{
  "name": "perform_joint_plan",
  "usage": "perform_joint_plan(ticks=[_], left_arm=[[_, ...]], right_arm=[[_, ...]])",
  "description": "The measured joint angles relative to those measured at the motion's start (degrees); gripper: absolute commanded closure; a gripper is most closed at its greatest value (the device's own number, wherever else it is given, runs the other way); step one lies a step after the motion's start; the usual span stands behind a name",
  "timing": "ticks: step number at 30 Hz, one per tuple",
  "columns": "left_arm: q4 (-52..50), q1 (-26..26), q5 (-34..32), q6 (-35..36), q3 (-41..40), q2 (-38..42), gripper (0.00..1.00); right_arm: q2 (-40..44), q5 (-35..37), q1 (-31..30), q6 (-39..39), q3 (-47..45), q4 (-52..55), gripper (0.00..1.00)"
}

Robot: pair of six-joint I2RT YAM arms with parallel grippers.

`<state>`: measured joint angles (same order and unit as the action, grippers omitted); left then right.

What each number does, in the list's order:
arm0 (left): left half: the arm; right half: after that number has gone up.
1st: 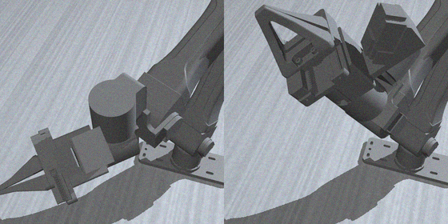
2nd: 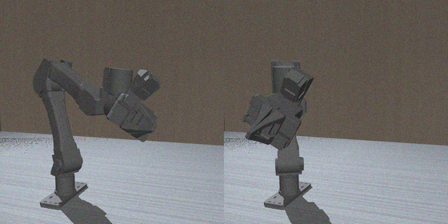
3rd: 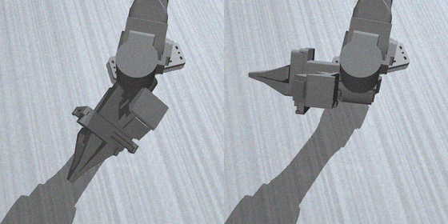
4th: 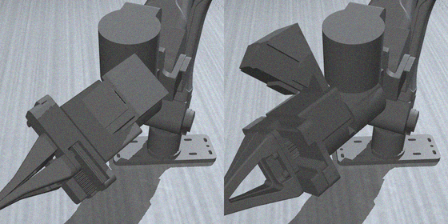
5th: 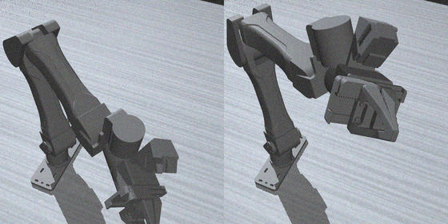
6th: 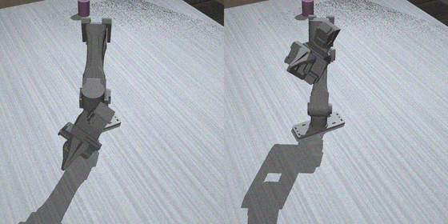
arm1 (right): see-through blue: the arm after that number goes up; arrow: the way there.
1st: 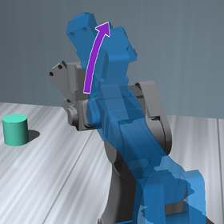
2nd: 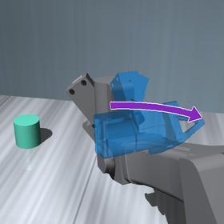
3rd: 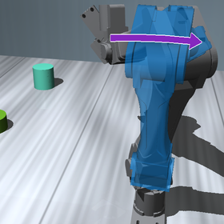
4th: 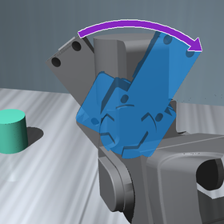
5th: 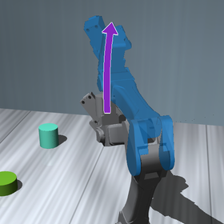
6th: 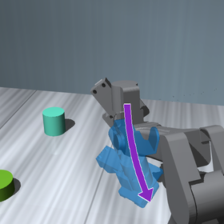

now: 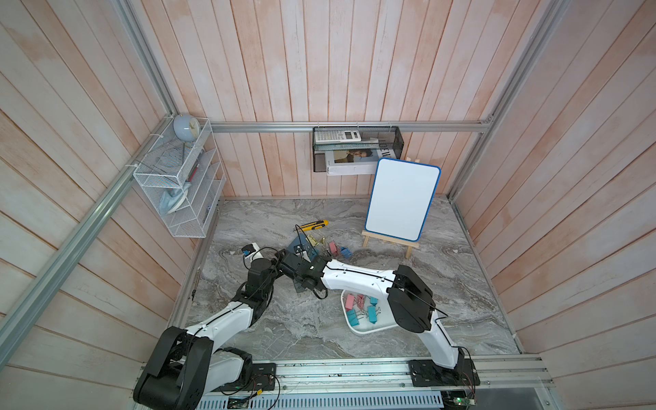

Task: Put the binder clips in the storage box
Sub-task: Pick up the binder clip at the center of the board.

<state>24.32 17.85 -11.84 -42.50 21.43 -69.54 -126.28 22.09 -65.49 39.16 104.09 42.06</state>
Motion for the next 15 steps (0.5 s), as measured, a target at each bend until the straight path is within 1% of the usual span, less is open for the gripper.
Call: perform_joint_plan(ticks=[7,13,15], left_arm=[[0.0,0.0,0.0,0.0,0.0,-0.04,0.03],[0.0,0.0,0.02,0.0,0.0,-0.04,0.03],[0.02,0.0,0.17,0.02,0.0,-0.04,0.03]], right_arm=[[0.0,0.2,0.0,-0.13,0.0,0.04,0.94],[0.2,0.83,0.0,-0.24,-0.2,-0.26,0.98],[1.25,0.9,0.0,-0.24,-1.62,-1.31,1.0]])
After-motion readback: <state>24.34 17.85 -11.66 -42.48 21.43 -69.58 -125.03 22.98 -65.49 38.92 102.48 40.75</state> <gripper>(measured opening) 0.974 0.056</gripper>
